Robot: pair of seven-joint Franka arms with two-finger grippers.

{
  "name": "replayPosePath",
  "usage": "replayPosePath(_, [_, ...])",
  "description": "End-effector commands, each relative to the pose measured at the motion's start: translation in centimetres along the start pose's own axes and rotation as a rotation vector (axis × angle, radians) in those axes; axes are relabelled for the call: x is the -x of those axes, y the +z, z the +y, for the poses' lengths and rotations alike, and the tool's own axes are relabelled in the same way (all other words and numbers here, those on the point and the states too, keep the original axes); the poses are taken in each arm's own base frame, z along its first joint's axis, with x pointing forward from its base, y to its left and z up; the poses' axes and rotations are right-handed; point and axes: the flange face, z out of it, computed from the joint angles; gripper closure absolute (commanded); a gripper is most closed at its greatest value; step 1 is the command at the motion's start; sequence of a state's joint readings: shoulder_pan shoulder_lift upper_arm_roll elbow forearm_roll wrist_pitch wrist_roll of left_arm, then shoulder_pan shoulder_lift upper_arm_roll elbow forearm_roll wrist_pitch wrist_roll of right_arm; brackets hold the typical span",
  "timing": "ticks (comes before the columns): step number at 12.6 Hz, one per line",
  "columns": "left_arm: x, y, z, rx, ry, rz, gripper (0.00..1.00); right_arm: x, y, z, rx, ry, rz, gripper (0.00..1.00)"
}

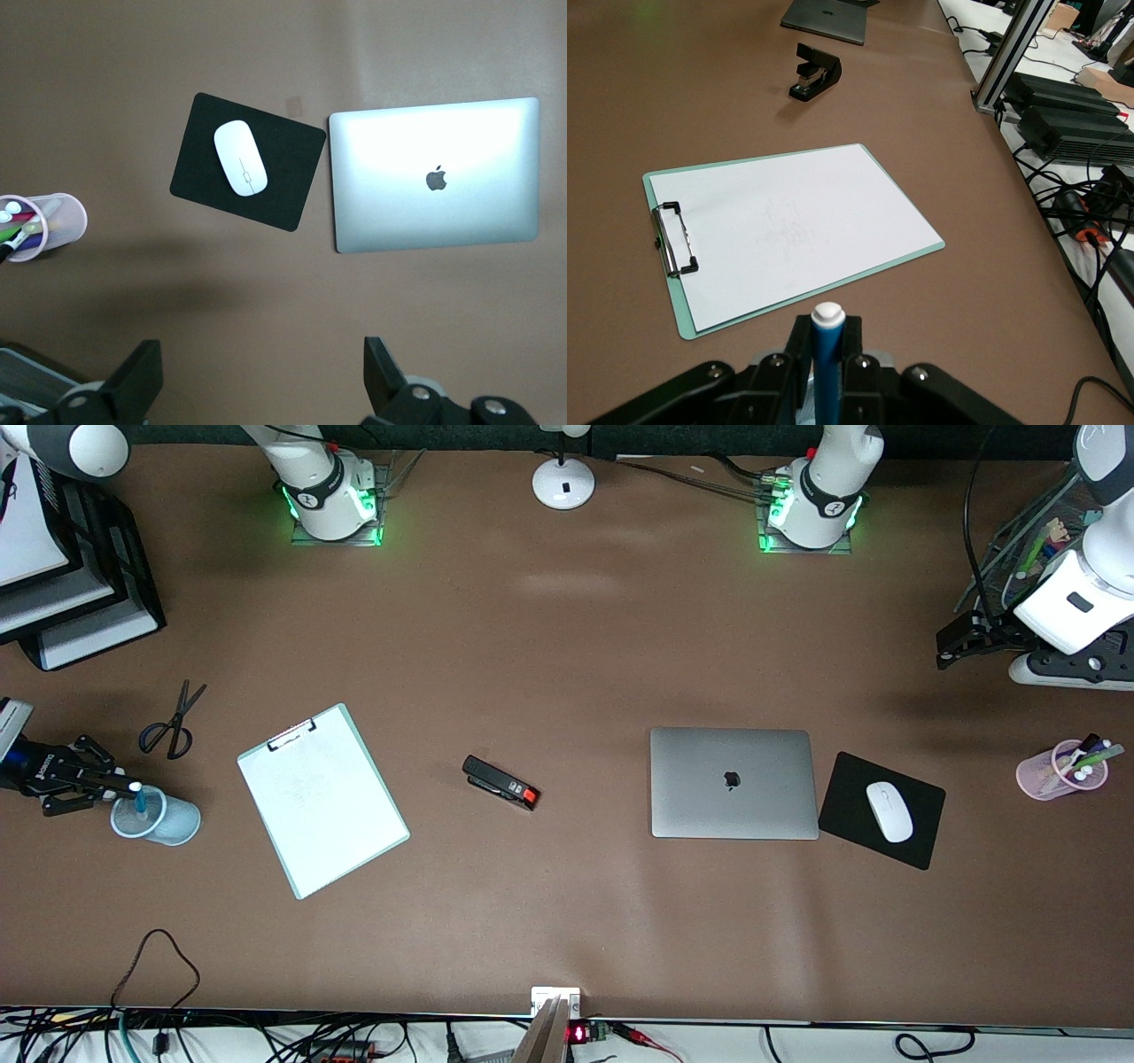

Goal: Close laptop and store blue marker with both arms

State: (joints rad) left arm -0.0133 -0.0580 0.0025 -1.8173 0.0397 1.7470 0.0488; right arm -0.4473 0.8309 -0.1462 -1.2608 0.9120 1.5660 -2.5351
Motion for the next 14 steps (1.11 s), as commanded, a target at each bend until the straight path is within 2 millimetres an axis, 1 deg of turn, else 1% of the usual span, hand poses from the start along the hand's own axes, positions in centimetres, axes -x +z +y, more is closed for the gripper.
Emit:
replayPosePath(1, [0.6, -0.4, -0.2, -0.016, 0.013, -0.012, 0.0, 0.5, -0.2, 0.4, 0.001, -0.026, -0.018, 1.0])
replayPosePath(2, [0.6, -0.4, -0.4, -0.013, 0.01, -0.015, 0.0, 0.7, -0.1, 0.3, 0.002, -0.023, -0.022, 1.0])
replayPosePath(3, [0.5, -0.8, 0.0, -0.012, 0.014, -0.008, 0.0, 1.5, 0.5, 0.1, 0.0, -0.014, -0.02, 1.0])
replayPosePath(4, [0.5, -1.0, -0.1, -0.012, 0.027, -0.005, 0.0, 1.9, 0.7, -0.1, 0.002, -0.008, -0.02, 1.0])
replayPosePath(5, [0.0, -1.3, -0.1, -0.01, 0.025, -0.001, 0.0, 2.3, 1.0, -0.2, 0.002, -0.001, -0.019, 1.0])
replayPosePath(6, [-0.3, -1.5, 0.2, -0.008, 0.024, -0.008, 0.0, 2.4, 1.0, -0.2, 0.007, -0.001, -0.027, 1.0])
replayPosePath(7, [-0.1, -1.3, 0.2, -0.007, 0.03, -0.044, 0.0, 2.5, 0.9, -0.2, 0.009, 0.0, -0.029, 1.0])
replayPosePath(8, [-0.3, -1.0, 0.5, -0.006, 0.024, -0.055, 0.0, 2.5, 0.9, -0.2, 0.008, 0.0, -0.03, 1.0])
replayPosePath(10, [-0.5, -0.8, -0.9, 0.003, 0.049, -0.059, 0.0, 2.7, 1.0, -0.1, 0.017, 0.002, -0.043, 1.0])
replayPosePath(11, [-0.5, -1.0, -1.0, 0.012, 0.047, -0.055, 0.0, 2.8, 1.0, 0.0, 0.021, 0.002, -0.049, 1.0])
replayPosePath(13, [-0.8, -0.7, -0.9, 0.014, 0.042, -0.059, 0.0, 2.9, 1.4, 0.0, 0.022, 0.004, -0.045, 1.0])
replayPosePath(14, [-0.9, -1.1, -1.0, 0.013, 0.042, -0.05, 0.0, 3.0, 1.4, 0.0, 0.022, 0.007, -0.046, 1.0])
